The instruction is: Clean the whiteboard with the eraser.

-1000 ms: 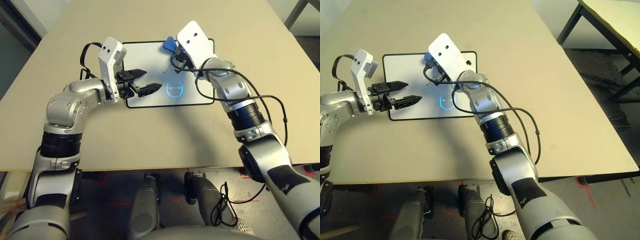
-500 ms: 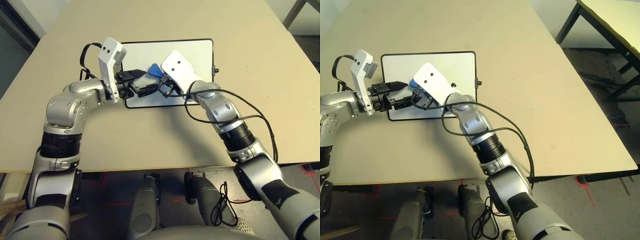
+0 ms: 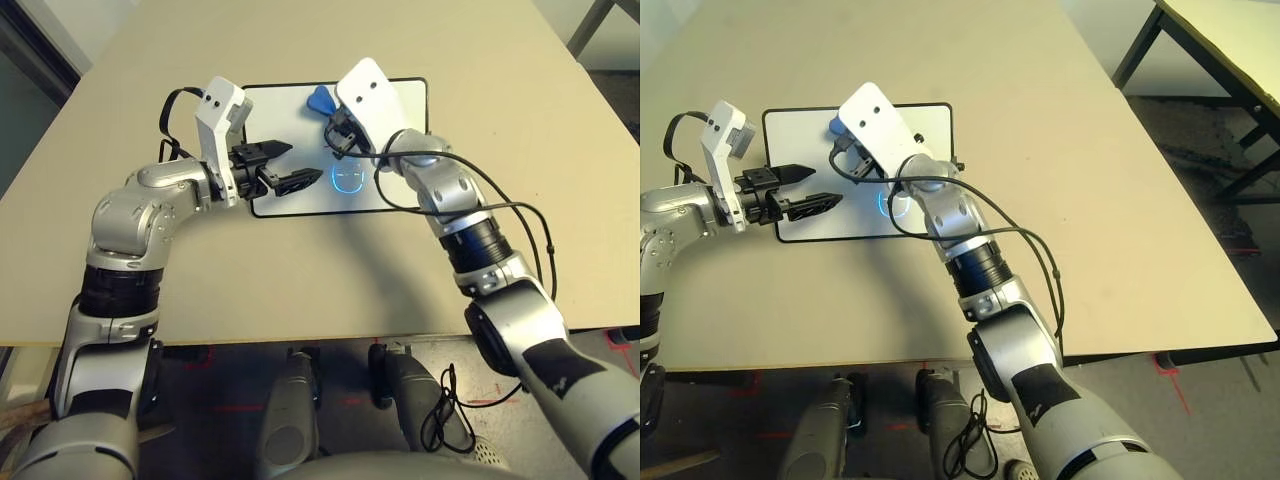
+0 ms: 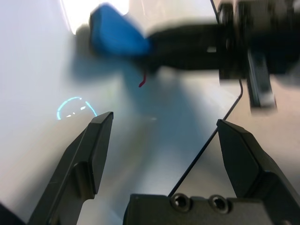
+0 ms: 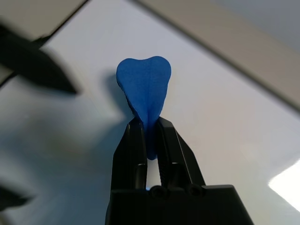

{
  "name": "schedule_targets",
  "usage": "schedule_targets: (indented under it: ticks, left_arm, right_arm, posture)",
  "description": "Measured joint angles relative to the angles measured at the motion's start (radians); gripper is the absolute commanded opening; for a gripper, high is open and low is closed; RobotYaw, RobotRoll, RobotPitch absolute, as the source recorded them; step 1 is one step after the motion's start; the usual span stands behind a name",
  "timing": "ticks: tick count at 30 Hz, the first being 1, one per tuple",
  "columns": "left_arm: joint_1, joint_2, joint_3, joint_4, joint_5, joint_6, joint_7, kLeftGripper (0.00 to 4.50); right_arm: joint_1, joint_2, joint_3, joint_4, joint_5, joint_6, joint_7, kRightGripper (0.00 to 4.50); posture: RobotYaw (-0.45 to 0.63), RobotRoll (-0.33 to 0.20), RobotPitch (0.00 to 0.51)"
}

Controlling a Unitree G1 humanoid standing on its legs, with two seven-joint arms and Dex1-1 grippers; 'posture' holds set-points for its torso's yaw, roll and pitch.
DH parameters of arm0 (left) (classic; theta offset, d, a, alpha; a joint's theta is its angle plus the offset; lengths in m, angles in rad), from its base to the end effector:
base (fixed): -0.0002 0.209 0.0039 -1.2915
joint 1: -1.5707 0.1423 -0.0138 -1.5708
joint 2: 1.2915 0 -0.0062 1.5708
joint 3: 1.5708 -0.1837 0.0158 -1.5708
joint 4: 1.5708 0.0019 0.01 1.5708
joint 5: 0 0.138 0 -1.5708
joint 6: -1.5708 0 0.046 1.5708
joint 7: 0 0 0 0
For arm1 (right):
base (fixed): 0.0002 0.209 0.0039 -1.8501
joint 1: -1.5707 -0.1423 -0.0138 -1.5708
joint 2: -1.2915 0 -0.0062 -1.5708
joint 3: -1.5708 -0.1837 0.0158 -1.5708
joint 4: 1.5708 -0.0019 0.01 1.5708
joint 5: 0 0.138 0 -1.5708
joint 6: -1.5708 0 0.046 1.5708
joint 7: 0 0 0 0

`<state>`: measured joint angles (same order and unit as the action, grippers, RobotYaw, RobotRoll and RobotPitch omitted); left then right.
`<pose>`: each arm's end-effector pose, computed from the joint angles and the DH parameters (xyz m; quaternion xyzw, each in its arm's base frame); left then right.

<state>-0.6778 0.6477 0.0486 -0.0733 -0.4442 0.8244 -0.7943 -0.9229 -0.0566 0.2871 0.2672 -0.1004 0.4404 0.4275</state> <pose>0.2822 0.2251 0.2257 0.0861 0.0713 -0.3984 0.9104 0.3151 -0.0472 0.2058 -0.2233 -0.0617 0.3671 0.9009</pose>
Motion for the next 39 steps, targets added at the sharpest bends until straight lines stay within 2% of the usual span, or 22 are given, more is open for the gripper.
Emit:
schedule_targets:
  ticks: [7, 13, 17, 20, 26, 30, 34, 39]
  left_arm:
    - [0.000, 0.001, 0.000, 0.000, 0.000, 0.000, -0.001, 4.50]
    - [0.000, 0.002, 0.000, 0.000, 0.000, 0.000, -0.001, 4.50]
    - [0.000, 0.002, 0.000, 0.000, 0.000, 0.000, -0.001, 4.50]
    - [0.000, 0.002, 0.000, 0.000, 0.000, 0.000, -0.001, 4.50]
    - [0.000, 0.003, 0.000, -0.003, -0.001, 0.004, -0.001, 4.50]
    - [0.000, 0.005, 0.000, -0.003, -0.001, 0.010, -0.001, 4.50]
    - [0.000, 0.005, 0.000, -0.007, -0.001, 0.015, -0.001, 4.50]
    - [0.000, 0.005, 0.000, -0.007, -0.002, 0.018, 0.000, 4.50]
  right_arm:
    - [-0.005, -0.003, 0.005, 0.005, -0.004, 0.005, 0.006, 0.21]
    - [-0.103, -0.033, -0.053, 0.111, -0.003, -0.051, -0.030, 0.20]
    - [-0.115, -0.032, -0.072, 0.134, -0.003, -0.073, -0.040, 0.20]
    - [-0.072, -0.014, -0.065, 0.090, -0.004, -0.065, -0.041, 0.20]
    - [0.068, 0.025, 0.024, -0.049, -0.010, 0.007, -0.010, 0.20]
    - [0.080, 0.019, 0.039, -0.077, -0.018, 0.035, -0.001, 0.20]
    - [0.025, 0.012, 0.026, -0.018, -0.017, 0.020, -0.003, 0.20]
    - [-0.068, -0.003, -0.053, 0.079, -0.015, -0.038, -0.042, 0.20]
  posture:
    - [0.11, 0.000, 0.247]
    - [0.10, 0.000, 0.247]
    - [0.10, 0.000, 0.247]
    - [0.10, 0.000, 0.253]
    - [0.11, 0.000, 0.256]
    - [0.11, 0.000, 0.259]
    - [0.10, 0.000, 0.260]
    - [0.10, 0.000, 0.260]
